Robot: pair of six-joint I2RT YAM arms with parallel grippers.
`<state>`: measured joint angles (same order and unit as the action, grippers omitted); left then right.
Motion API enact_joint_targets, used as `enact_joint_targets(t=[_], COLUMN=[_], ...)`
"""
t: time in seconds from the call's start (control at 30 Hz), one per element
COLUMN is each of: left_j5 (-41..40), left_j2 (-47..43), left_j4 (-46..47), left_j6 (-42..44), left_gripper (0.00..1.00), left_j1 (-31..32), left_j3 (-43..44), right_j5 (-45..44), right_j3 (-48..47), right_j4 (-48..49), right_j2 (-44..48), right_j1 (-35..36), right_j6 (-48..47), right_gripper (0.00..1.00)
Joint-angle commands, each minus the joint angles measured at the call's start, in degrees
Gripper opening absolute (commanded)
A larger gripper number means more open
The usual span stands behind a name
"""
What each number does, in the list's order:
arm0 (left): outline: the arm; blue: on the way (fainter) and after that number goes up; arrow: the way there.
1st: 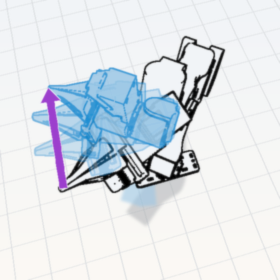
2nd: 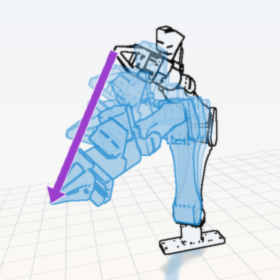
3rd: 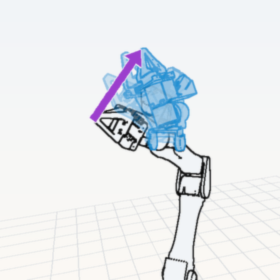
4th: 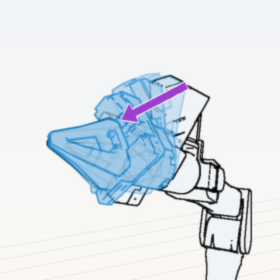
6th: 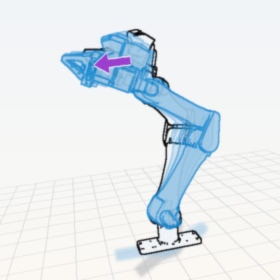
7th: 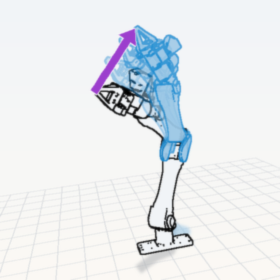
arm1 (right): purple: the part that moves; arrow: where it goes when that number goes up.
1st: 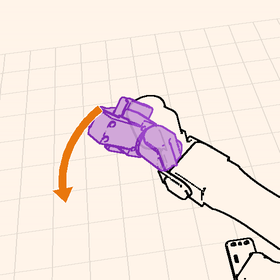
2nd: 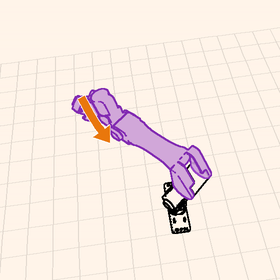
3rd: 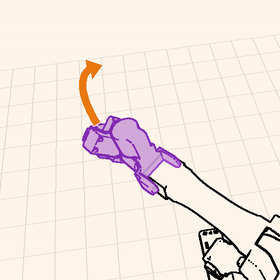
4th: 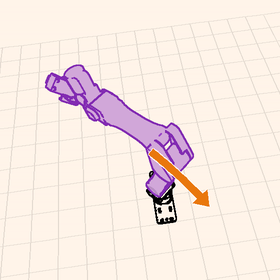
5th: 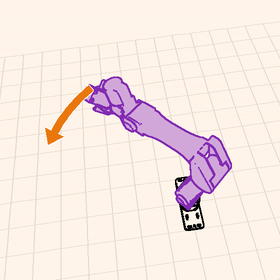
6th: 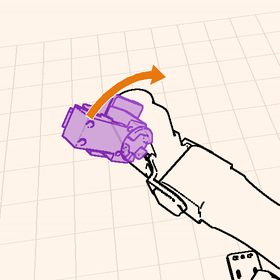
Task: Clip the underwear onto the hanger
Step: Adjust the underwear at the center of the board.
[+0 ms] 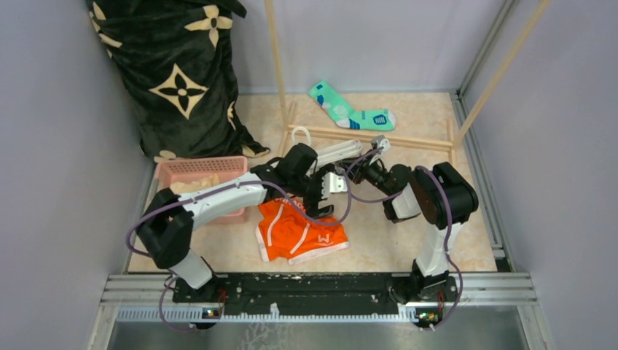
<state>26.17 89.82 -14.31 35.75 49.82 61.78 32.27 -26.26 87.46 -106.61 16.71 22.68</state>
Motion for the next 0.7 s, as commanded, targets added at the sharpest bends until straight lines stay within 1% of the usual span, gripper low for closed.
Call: enact_joint_targets(t=[0.0, 0.1, 0.2, 0.3, 0.57, 0.67], left_j5=[10.2, 9.3, 7.8, 6.9, 7.5, 8.2], left_j2=[6.3, 8.9, 9.8, 11.2, 15.1, 17.0], left_j4=[-12.0, -12.1, -9.9, -8.7, -7.4, -8.7], left_j6=[6.6, 8.7, 9.6, 10.2, 11.7, 12.5], left_gripper=[0.98, 0.98, 0.97, 0.92, 0.90, 0.84], left_j1=[0.0, -0.1, 0.0, -0.1, -0.1, -0.3], left_j3=[6.2, 6.5, 5.8, 5.8, 6.5, 7.6], right_j5=[0.5, 0.5, 0.5, 0.6, 0.7, 0.8], right_j3=[-1.3, -1.2, -1.2, -1.3, -1.1, -1.1], right_j4=[11.2, 11.2, 11.2, 11.2, 11.2, 11.2], right_j2=[0.2, 0.4, 0.4, 0.5, 0.5, 0.6], right_j1=[-0.2, -0.2, -0.3, -0.3, -0.2, -0.3], right_j6=[0.6, 0.6, 0.7, 0.7, 0.8, 0.9], right_gripper=[0.00, 0.00, 0.00, 0.00, 0.00, 0.00])
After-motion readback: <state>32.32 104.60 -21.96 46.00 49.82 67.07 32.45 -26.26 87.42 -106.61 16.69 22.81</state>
